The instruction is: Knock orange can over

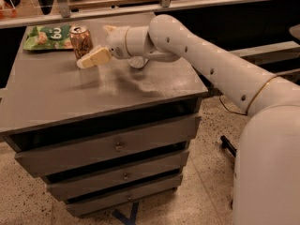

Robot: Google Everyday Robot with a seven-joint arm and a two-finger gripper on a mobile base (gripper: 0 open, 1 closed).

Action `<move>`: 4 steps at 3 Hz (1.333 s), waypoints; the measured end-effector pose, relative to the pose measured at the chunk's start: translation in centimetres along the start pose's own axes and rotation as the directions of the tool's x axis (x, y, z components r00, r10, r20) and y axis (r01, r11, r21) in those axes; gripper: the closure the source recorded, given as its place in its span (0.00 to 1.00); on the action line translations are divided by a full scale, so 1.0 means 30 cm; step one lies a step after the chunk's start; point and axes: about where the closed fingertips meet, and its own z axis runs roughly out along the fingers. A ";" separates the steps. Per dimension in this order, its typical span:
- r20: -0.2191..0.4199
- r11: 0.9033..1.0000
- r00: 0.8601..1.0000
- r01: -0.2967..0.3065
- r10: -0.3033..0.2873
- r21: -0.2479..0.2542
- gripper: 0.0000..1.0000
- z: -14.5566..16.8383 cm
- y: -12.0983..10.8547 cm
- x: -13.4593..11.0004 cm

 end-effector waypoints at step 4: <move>0.023 0.998 0.998 -0.058 0.058 -0.022 0.37 0.173 -0.023 0.014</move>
Offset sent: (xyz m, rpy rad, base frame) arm 0.0242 0.0380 -0.0189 0.0242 0.0742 -0.0016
